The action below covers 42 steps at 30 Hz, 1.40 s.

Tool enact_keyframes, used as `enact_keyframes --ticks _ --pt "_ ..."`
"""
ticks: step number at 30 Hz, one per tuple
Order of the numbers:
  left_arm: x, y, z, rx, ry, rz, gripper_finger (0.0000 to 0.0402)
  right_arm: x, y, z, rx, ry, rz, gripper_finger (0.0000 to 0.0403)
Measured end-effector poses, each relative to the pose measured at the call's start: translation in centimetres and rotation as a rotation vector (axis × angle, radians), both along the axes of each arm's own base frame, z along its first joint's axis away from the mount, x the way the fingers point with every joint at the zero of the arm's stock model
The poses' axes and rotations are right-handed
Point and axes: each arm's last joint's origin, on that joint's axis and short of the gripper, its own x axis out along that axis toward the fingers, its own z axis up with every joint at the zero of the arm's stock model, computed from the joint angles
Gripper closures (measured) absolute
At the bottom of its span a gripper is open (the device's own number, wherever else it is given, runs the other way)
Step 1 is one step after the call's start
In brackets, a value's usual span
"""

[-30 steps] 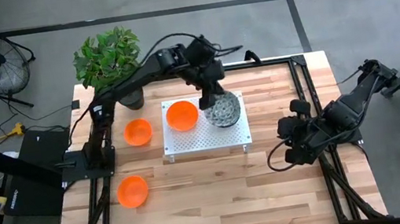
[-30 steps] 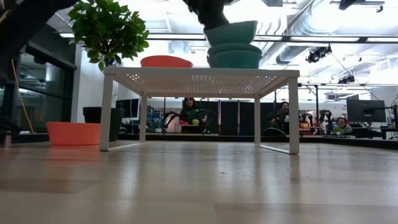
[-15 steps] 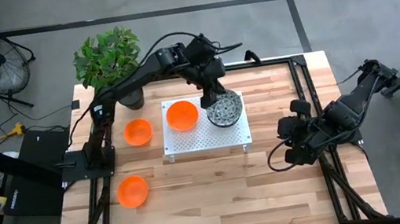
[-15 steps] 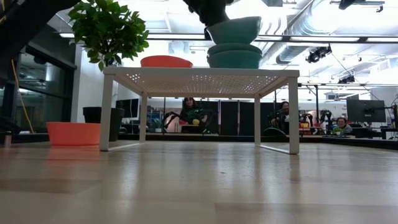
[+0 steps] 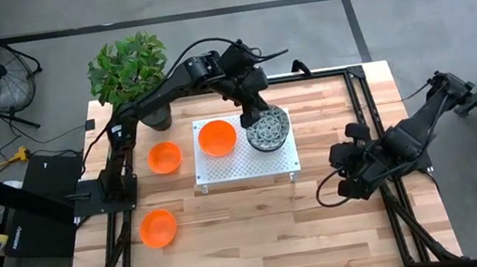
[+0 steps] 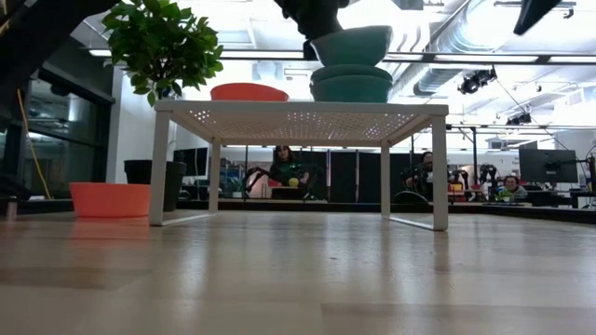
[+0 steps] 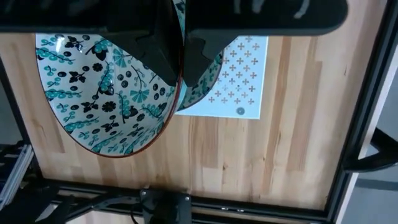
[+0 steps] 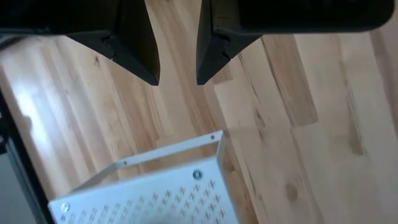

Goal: Pick & Place Mini bowls
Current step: Stack the blue patterned bowl on the blue patterned bowls on the shelf

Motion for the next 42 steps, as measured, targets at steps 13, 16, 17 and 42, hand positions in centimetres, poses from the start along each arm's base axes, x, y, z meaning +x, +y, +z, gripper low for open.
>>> enact_keyframes --ticks 13,16,17,42 --pt "0.0 0.1 0.0 -0.096 0.023 0.129 0.0401 -0.1 0.0 -2.3 0.038 0.026 -0.117 0.0309" --pt "-0.2 0.0 -0.2 -0.124 0.051 0.151 0.0401 0.0 0.1 -2.3 0.051 0.021 -0.116 0.0309" --pt "-0.1 0.1 -0.6 -0.138 0.067 0.155 0.0401 0.0 0.1 -2.3 0.055 0.018 -0.117 0.0309" --pt "1.2 1.2 -3.6 -0.204 0.154 0.141 0.0401 -0.5 1.1 -2.2 0.068 -0.014 -0.084 0.0309"
